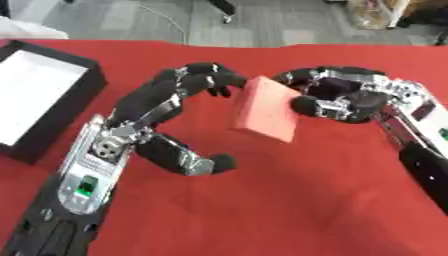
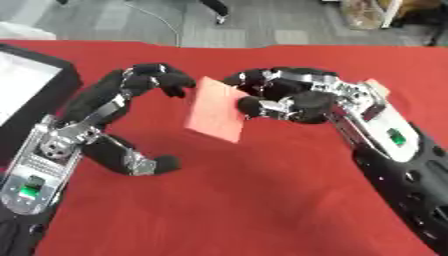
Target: Pick up the objects with one hand, pass them to the other hand, and then place them into the box on the other side of the table.
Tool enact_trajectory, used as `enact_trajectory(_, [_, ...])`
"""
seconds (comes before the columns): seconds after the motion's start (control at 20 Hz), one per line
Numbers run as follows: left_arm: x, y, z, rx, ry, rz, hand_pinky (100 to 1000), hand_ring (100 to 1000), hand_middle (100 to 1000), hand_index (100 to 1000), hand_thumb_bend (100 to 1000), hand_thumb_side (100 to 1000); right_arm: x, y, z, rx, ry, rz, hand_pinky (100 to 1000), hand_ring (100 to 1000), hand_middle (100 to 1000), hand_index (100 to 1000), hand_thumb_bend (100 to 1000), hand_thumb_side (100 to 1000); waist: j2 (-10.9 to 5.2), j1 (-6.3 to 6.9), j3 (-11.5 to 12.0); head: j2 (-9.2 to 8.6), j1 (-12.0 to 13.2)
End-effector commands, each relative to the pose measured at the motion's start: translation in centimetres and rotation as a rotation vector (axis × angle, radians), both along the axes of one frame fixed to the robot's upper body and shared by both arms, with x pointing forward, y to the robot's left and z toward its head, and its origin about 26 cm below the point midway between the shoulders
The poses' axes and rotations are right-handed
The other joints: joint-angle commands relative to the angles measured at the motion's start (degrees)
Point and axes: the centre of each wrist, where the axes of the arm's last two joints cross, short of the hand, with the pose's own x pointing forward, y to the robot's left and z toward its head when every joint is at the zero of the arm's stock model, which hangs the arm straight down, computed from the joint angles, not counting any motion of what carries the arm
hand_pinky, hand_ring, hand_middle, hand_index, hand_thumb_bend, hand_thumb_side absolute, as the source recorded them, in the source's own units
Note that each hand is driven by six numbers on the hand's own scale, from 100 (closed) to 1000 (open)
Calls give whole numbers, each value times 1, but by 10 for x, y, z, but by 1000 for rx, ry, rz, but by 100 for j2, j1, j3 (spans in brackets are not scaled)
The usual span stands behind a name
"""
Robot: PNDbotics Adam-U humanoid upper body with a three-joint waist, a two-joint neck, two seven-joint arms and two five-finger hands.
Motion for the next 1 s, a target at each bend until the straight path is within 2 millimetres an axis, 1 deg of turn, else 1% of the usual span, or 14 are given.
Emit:
enact_trajectory(0.05, [1, -5, 5, -26, -8, 60, 605, 637, 736, 886, 519, 627, -3, 1, 8, -21, -13, 41, 647, 755, 478, 414, 100, 369, -2, -96, -21, -53, -38])
enact_trajectory(0.3, [2, -7, 1, -62, 7, 133, 598, 632, 733, 881, 524, 624, -5, 4, 6, -79, -19, 147, 650, 759, 478, 412, 100, 363, -3, -135, -39, -94, -45])
enact_trajectory(0.4, [1, -9, 0, -74, 7, 136, 599, 632, 734, 881, 522, 620, -5, 4, 6, -97, -34, 181, 651, 759, 478, 411, 100, 362, -3, -143, -44, -97, -59])
enact_trajectory(0.7, [0, -15, -5, -60, 8, 70, 601, 633, 739, 882, 525, 622, -6, 8, 3, -106, -48, 213, 653, 759, 475, 408, 100, 365, 17, -182, -27, -98, -104])
enact_trajectory(1.0, [-1, -23, -8, -64, -2, -79, 610, 626, 725, 869, 524, 608, -4, 7, 1, -91, -33, 221, 654, 759, 472, 408, 100, 373, 31, -202, -13, -60, -153])
